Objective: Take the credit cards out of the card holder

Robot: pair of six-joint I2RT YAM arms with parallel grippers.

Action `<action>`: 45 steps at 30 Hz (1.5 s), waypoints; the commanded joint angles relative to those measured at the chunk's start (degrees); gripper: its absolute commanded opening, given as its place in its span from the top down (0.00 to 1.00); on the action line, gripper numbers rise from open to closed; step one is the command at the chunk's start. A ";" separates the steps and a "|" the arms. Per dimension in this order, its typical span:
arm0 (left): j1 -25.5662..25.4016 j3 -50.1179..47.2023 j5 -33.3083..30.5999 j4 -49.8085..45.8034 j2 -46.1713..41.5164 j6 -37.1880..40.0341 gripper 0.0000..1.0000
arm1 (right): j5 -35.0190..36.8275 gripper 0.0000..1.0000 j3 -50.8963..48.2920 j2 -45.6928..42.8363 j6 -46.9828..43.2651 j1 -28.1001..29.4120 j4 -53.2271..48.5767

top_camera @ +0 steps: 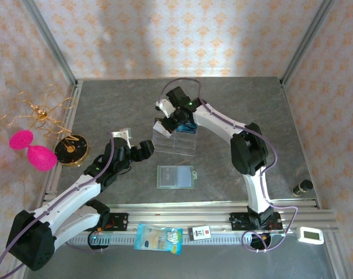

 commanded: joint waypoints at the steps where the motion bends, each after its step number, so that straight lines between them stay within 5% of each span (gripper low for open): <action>1: 0.64 -0.11 0.62 0.80 -0.77 0.33 0.04 | 0.45 1.00 1.61 0.24 -2.03 0.26 -2.97; 26: 0.63 3.29 -1.19 -4.92 -1.25 -0.19 0.04 | -4.15 1.00 10.88 0.95 -23.15 -0.08 -15.10; 45: 0.62 5.12 -2.38 -6.25 0.72 0.68 0.03 | -3.66 1.00 13.51 4.54 -27.16 -1.14 -17.84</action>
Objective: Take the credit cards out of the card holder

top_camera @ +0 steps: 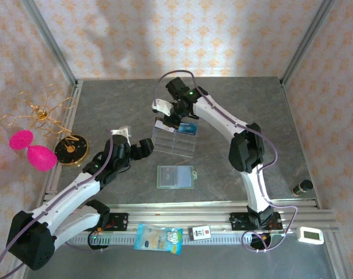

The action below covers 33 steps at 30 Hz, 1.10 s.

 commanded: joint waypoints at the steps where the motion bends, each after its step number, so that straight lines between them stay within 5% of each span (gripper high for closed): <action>1: 0.67 1.66 -1.48 -0.97 0.42 0.64 0.03 | 0.39 1.00 -0.87 1.51 -0.66 -0.27 -1.09; 18: 0.68 1.14 -0.88 0.02 0.69 0.29 0.03 | 1.71 1.00 -1.04 4.10 0.25 0.11 -1.70; 23: 0.62 0.87 -0.78 0.20 0.67 0.11 0.03 | 2.75 0.77 0.39 4.38 3.56 0.08 1.34; 29: 0.67 0.31 -0.83 1.41 0.36 -0.66 0.01 | -1.31 0.72 -3.86 -3.48 12.01 0.10 12.16; 33: 0.61 -1.37 -0.44 4.21 -0.78 -1.97 0.01 | -2.57 0.73 -18.35 -13.71 29.39 0.21 29.99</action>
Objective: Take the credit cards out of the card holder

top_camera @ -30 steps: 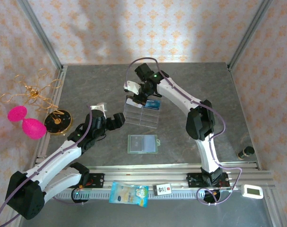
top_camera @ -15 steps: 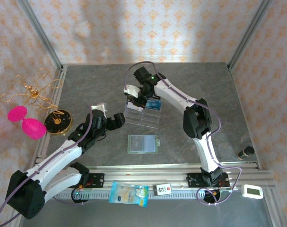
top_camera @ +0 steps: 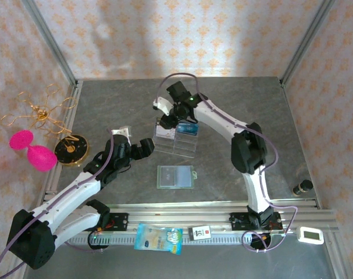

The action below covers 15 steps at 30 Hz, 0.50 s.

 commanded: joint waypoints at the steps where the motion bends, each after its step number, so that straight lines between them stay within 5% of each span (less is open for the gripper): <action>1: 0.66 -1.55 -0.35 3.67 -1.61 -1.65 0.01 | -0.26 0.74 -11.04 -11.73 20.54 0.49 18.23; 5: 0.63 -3.80 0.30 5.85 -2.65 -2.39 0.01 | 5.76 0.81 -31.46 -23.29 39.22 1.46 29.52; 9: 0.64 -6.03 1.50 8.33 -2.74 -2.45 0.01 | 12.19 0.84 -48.30 -34.24 52.27 1.75 29.73; 15: 0.70 -8.79 3.45 11.66 -3.21 -3.67 0.01 | 19.07 0.82 -59.79 -38.68 58.04 1.75 22.68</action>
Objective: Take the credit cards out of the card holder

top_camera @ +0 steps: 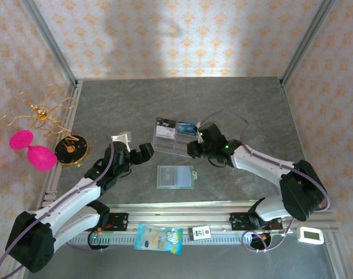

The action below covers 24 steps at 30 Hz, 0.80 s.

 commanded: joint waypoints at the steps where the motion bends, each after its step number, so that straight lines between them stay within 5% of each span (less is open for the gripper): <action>1: 0.75 -1.19 1.68 4.08 -1.18 -1.35 0.01 | 6.65 0.88 -2.27 -0.43 6.52 -0.09 -1.92; 9: 0.69 -0.12 1.14 2.22 -1.28 -0.76 0.01 | 3.57 0.82 -0.03 7.72 2.20 -1.14 0.79; 24: 0.69 0.27 0.30 0.40 -1.88 -0.48 0.01 | 9.01 0.82 4.86 15.14 0.19 -4.87 4.50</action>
